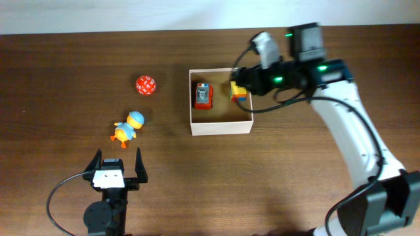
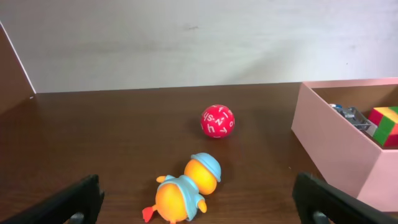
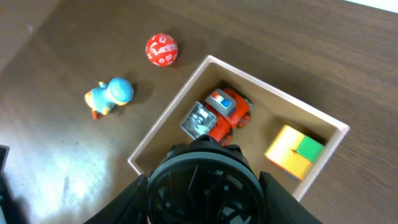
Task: Pack container
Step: 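Carry the puck over the box and lower it between truck and cube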
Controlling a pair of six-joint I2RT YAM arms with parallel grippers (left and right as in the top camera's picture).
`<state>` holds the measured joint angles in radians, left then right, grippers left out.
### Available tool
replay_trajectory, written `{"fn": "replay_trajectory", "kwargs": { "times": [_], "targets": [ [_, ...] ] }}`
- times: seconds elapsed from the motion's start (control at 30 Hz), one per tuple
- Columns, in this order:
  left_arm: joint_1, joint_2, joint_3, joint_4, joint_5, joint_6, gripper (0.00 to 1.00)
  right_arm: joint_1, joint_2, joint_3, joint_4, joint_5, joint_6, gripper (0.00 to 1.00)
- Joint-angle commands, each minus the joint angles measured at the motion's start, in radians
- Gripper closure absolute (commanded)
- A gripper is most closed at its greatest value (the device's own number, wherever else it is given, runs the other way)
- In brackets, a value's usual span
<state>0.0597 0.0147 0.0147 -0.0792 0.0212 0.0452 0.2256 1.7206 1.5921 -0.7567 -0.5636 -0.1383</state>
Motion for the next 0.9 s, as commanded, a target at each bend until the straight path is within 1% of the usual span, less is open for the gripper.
{"fn": "replay_trajectory", "kwargs": {
  "times": [0.0, 0.17, 0.3, 0.53, 0.87],
  "targets": [
    [0.005, -0.008, -0.005, -0.002, -0.002, 0.016, 0.01, 0.095, 0.053, 0.016, 0.041, 0.262, 0.146, 0.55],
    [0.005, -0.008, -0.005, -0.002, -0.002, 0.016, 0.01, 0.184, 0.152, 0.016, 0.112, 0.454, 0.280, 0.55],
    [0.005, -0.008, -0.005, -0.002, -0.002, 0.016, 0.01, 0.209, 0.237, 0.016, 0.161, 0.494, 0.336, 0.55],
    [0.005, -0.008, -0.005, -0.002, -0.002, 0.016, 0.01, 0.212, 0.344, 0.016, 0.211, 0.498, 0.350, 0.55],
    [0.005, -0.008, -0.005, -0.002, -0.002, 0.016, 0.01, 0.212, 0.363, 0.016, 0.276, 0.524, 0.345, 0.55]
  ]
}}
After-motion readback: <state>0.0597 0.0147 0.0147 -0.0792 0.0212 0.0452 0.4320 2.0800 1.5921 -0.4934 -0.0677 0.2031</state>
